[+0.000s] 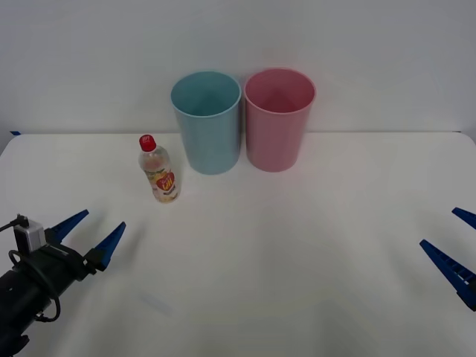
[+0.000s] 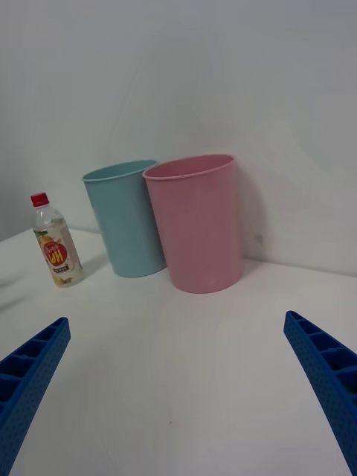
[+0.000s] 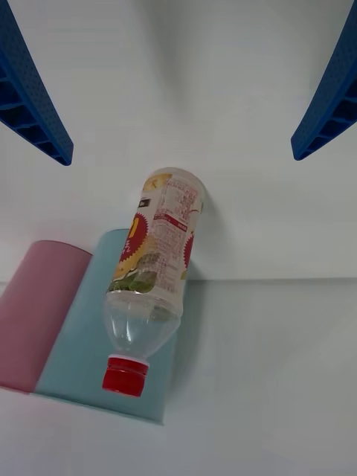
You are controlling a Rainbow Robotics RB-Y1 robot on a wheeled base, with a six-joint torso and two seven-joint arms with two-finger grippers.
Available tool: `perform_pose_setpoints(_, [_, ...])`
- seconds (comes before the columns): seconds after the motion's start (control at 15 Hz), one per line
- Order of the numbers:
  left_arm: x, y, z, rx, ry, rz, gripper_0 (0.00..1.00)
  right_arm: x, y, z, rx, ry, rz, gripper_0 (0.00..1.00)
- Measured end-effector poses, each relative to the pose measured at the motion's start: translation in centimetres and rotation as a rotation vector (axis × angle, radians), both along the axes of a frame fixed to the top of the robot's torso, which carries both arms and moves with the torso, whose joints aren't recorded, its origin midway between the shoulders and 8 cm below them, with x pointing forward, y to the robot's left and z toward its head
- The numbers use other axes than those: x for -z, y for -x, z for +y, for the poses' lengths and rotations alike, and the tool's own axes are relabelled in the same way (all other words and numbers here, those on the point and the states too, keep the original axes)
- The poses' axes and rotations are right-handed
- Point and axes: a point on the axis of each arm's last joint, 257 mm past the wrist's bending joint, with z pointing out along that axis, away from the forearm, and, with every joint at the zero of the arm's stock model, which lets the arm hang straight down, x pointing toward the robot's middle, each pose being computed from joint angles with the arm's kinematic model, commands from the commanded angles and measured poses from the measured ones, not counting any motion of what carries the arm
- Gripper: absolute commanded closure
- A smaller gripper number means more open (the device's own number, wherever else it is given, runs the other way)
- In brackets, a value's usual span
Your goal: Grasp the object on the table and drop it into the matching bin: aluminum can to the light blue bin, PET bottle to the pink bin.
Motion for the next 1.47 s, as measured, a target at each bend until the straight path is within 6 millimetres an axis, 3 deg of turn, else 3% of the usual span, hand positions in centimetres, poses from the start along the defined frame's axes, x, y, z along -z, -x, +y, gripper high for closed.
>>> perform_pose_setpoints(0.93, [0.8,-7.3,-6.1,-0.045,-0.021,-0.032,0.0,0.0,0.0,0.0,0.0,0.0,0.0,0.0])
perform_pose_setpoints(1.47, [0.8,-11.3,-7.8,-0.044,-0.033,-0.024,0.0,0.0,0.0,0.0,0.0,0.0,0.0,0.0])
